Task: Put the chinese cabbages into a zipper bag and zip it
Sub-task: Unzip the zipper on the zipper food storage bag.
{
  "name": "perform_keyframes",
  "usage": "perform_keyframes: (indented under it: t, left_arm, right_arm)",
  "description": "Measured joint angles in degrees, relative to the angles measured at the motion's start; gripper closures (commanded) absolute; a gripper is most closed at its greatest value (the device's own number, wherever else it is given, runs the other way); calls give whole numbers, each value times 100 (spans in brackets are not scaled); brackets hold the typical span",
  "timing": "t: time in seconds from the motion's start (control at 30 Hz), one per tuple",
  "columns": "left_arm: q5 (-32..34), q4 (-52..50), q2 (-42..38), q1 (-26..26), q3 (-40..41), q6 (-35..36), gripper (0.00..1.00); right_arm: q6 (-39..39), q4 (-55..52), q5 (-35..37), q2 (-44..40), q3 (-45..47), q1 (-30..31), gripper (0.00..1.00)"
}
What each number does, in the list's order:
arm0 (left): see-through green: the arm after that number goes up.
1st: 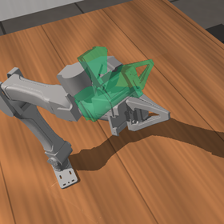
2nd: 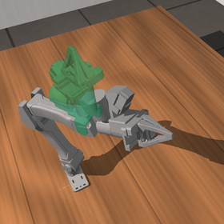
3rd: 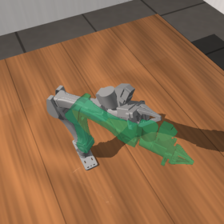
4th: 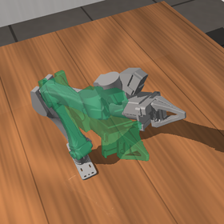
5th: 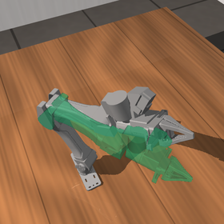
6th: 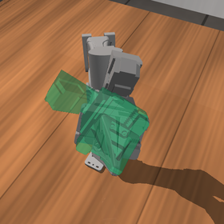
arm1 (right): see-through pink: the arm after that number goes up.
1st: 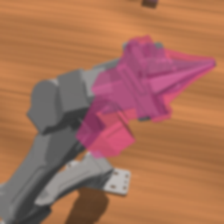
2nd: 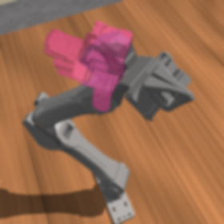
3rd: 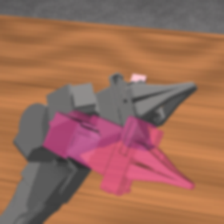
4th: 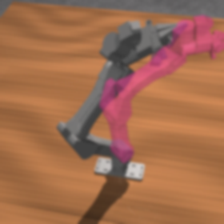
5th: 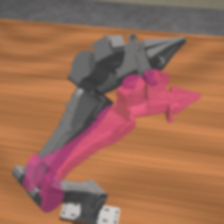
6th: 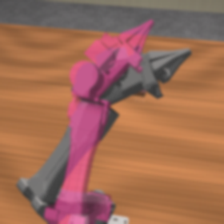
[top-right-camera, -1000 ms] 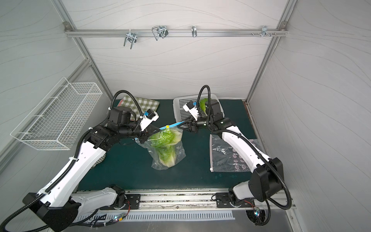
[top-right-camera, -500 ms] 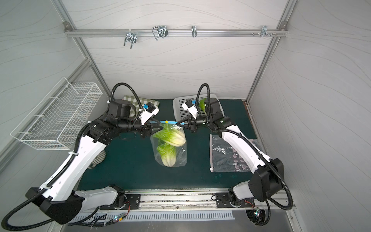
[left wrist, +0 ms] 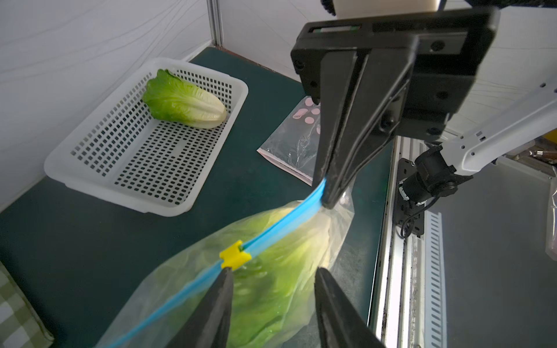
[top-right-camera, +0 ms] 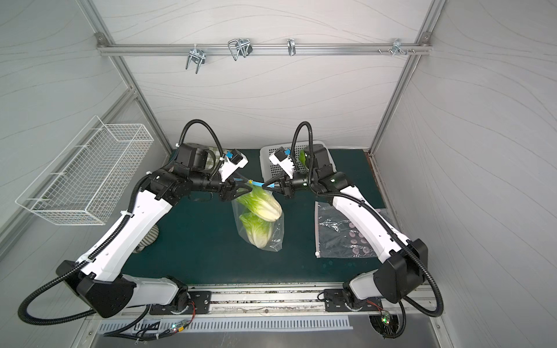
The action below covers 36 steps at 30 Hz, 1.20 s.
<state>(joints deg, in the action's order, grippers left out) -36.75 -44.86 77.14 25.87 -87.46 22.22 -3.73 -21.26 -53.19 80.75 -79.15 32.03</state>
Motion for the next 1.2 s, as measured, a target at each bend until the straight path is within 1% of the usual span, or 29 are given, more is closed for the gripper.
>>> perform_keyframes:
  t: [0.13, 0.27, 0.43, 0.63, 0.77, 0.83, 0.9, 1.07, 1.2]
  left_arm:
    - [-227, 15, 74, -55, -170, 125, 50]
    - [-511, 28, 310, -76, -385, 201, 51]
    - [-778, 55, 520, -90, -452, 232, 49]
    - [-844, -74, 531, -98, -632, 376, 45]
    - [-984, -109, 492, -98, -649, 474, 45]
    - [-1080, -164, 492, -98, -649, 505, 48]
    - [-1176, -236, 492, -98, -647, 531, 53]
    - [-1362, -413, 385, -153, -402, 647, 75]
    - [-1475, -459, 234, -273, -162, 629, 76]
  right_arm:
    - [-256, -415, -11, 0, -372, 11, 100]
    - [-525, -721, -39, 0, -647, 11, 100]
    - [-879, -1196, -140, 76, -914, 11, 100]
    - [-1174, -1598, -227, 131, -979, 24, 100]
    - [-1279, -1751, -286, 168, -984, 76, 100]
    - [-1287, -1777, -286, 175, -984, 90, 100]
    - [-1290, -1781, -284, 175, -984, 96, 100]
    - [-1325, -1781, -278, 175, -981, 87, 100]
    - [-1322, -1777, -280, 181, -979, 48, 100]
